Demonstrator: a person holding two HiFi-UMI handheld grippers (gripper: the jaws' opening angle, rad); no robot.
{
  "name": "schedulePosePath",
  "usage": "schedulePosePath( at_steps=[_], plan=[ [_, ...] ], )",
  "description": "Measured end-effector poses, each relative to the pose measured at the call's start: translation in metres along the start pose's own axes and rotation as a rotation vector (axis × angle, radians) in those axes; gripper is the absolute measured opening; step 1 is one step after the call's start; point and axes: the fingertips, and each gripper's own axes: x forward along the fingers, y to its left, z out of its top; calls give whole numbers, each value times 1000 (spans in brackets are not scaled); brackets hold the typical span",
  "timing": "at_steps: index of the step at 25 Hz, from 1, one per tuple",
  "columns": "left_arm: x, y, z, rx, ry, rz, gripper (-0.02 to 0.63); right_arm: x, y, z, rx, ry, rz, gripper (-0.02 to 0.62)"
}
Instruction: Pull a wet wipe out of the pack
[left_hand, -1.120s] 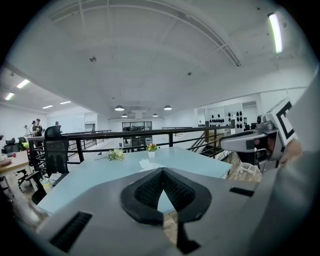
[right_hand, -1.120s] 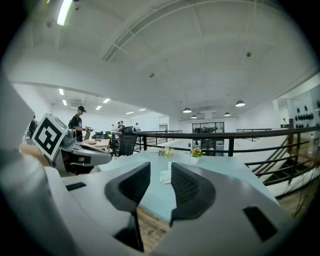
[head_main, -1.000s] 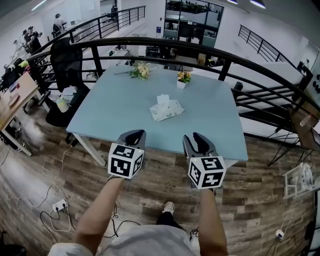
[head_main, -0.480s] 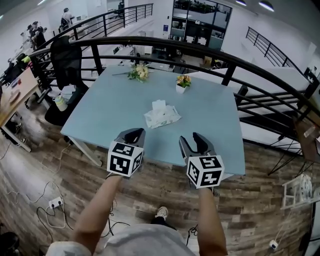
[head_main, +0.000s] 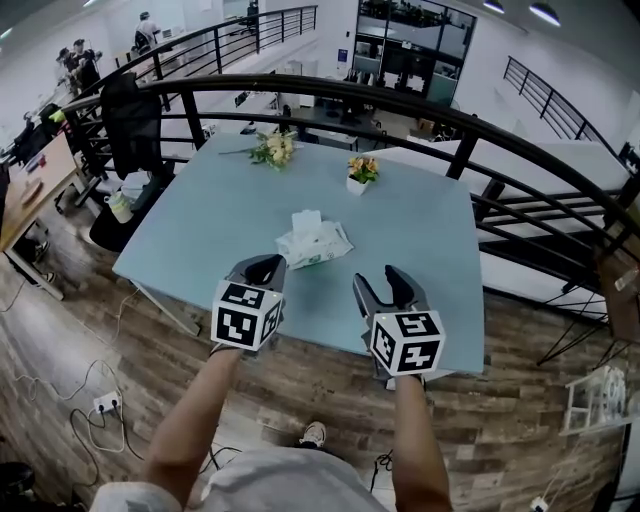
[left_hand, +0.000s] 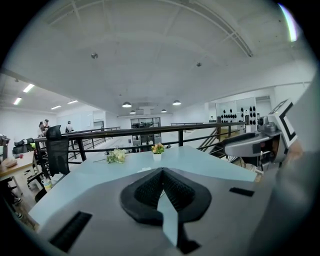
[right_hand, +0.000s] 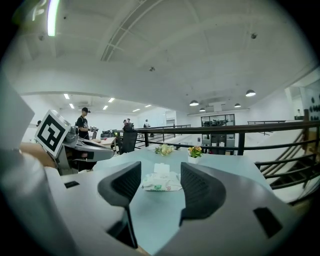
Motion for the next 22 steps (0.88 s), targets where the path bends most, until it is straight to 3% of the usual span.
schedulePosePath(
  at_steps=[22],
  plan=[
    [45, 9, 11, -4, 16, 75, -6, 49, -41, 1, -2, 15, 62, 230]
  ],
)
